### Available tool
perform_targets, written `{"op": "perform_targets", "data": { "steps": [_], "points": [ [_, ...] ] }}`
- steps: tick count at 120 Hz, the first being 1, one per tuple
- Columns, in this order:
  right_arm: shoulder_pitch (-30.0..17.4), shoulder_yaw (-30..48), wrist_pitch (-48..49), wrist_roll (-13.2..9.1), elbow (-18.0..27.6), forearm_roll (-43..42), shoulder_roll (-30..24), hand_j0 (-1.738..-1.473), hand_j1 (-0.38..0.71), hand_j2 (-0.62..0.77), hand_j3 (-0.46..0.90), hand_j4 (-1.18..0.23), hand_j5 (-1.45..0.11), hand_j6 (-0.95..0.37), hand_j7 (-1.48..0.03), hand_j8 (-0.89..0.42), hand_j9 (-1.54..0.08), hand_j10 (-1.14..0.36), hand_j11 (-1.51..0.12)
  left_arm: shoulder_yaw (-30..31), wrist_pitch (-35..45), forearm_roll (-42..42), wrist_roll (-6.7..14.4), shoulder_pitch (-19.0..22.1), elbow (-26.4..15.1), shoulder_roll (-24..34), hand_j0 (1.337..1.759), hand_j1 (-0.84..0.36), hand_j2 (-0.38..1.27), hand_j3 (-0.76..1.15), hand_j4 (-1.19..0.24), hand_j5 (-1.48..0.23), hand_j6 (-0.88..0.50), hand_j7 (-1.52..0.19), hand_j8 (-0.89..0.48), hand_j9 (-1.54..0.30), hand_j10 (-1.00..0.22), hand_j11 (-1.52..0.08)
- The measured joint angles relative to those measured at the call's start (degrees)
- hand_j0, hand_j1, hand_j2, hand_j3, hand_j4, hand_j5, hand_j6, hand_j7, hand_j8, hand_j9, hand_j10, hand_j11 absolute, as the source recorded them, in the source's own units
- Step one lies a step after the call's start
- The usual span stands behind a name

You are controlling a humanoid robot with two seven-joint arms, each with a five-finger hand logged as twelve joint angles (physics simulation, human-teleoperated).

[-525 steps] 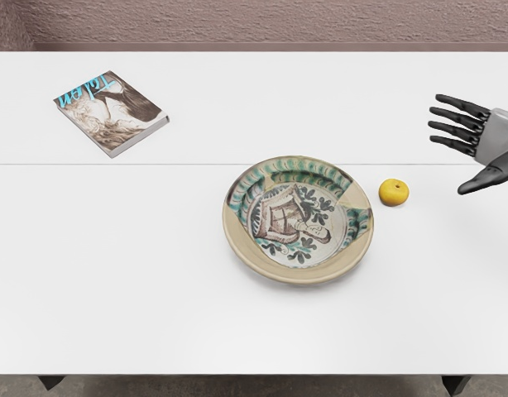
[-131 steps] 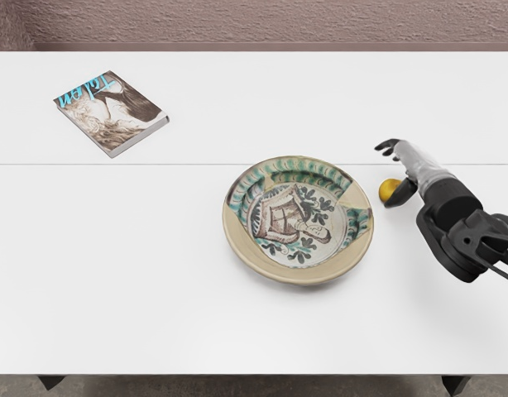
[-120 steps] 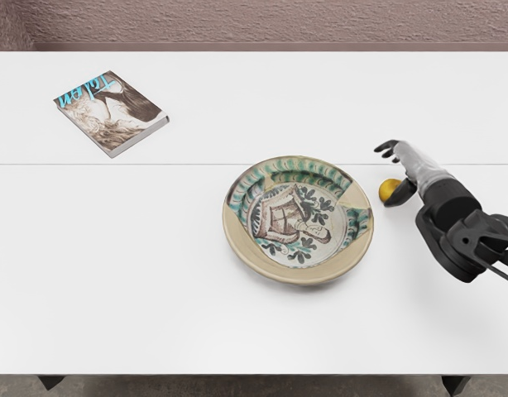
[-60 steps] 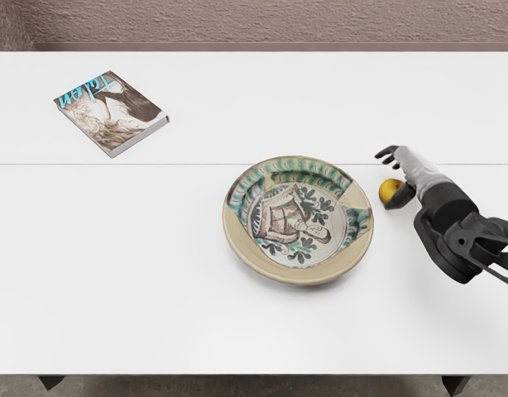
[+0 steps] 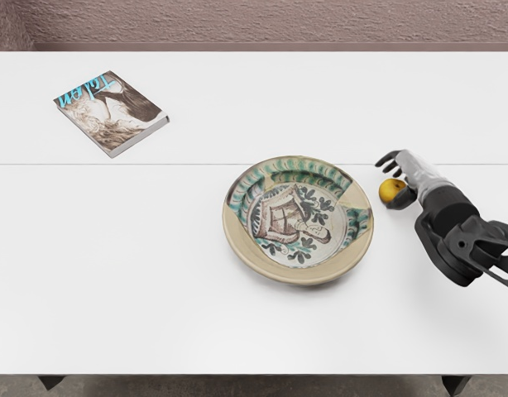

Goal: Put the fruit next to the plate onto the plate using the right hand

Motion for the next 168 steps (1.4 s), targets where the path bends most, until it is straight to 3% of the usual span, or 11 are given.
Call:
{"op": "perform_targets", "data": {
  "steps": [27, 70, 93, 114, 137, 168],
  "points": [
    [-0.3, 0.0, 0.0, 0.0, 0.0, 0.0, 0.0, -1.657, 0.23, -0.05, 0.00, -0.48, -0.62, -0.48, -0.62, -0.45, -0.63, -0.48, -0.63, 0.0, 0.0, 0.0, 0.0, 0.0, 0.0, 0.0, 1.658, 0.34, 0.00, 0.00, 0.00, -0.01, 0.00, -0.01, 0.00, -0.01, 0.00, -0.01],
    [-0.6, 0.0, 0.0, 0.0, 0.0, -0.3, 0.0, -1.654, 0.23, -0.04, 0.00, -0.55, -0.69, -0.49, -0.70, -0.41, -0.70, -0.53, -0.70, 0.0, 0.0, 0.0, 0.0, 0.0, 0.0, 0.0, 1.658, 0.34, 0.00, 0.00, 0.00, -0.01, 0.00, -0.01, 0.00, -0.01, 0.00, -0.01],
    [-0.6, 0.1, 0.1, 0.0, 0.0, -0.3, 0.0, -1.652, 0.25, 0.01, 0.00, -0.60, -0.74, -0.47, -0.75, -0.38, -0.76, -0.51, -0.76, 0.0, 0.0, 0.0, 0.0, 0.0, 0.0, 0.0, 1.658, 0.34, 0.00, 0.00, 0.00, -0.01, 0.00, -0.01, 0.00, -0.01, 0.00, -0.01],
    [0.0, 0.4, 0.2, 0.0, 0.0, 0.0, 0.0, -1.654, 0.25, 0.15, 0.00, -0.61, -0.80, -0.53, -0.80, -0.42, -0.81, -0.55, -0.81, 0.0, 0.0, 0.0, 0.0, 0.0, 0.0, 0.0, 1.658, 0.34, 0.00, 0.00, 0.00, -0.01, 0.00, -0.01, 0.00, -0.01, 0.00, -0.01],
    [2.3, 0.8, 0.4, 0.0, 0.0, 1.5, -0.5, -1.655, 0.24, 0.23, 0.00, -0.62, -0.83, -0.57, -0.82, -0.46, -0.84, -0.59, -0.83, 0.0, 0.0, 0.0, 0.0, 0.0, 0.0, 0.0, 1.658, 0.34, 0.00, 0.00, 0.00, -0.01, 0.00, -0.01, 0.00, -0.01, 0.00, -0.01],
    [5.7, 0.9, 0.8, 0.0, 0.1, 4.9, -1.2, -1.656, 0.24, 0.23, 0.00, -0.64, -0.89, -0.55, -0.86, -0.44, -0.88, -0.57, -0.88, 0.0, 0.0, 0.0, 0.0, 0.0, 0.0, 0.0, 1.658, 0.34, 0.00, 0.00, 0.00, -0.01, 0.00, -0.01, 0.00, -0.01, 0.00, -0.01]
  ]
}}
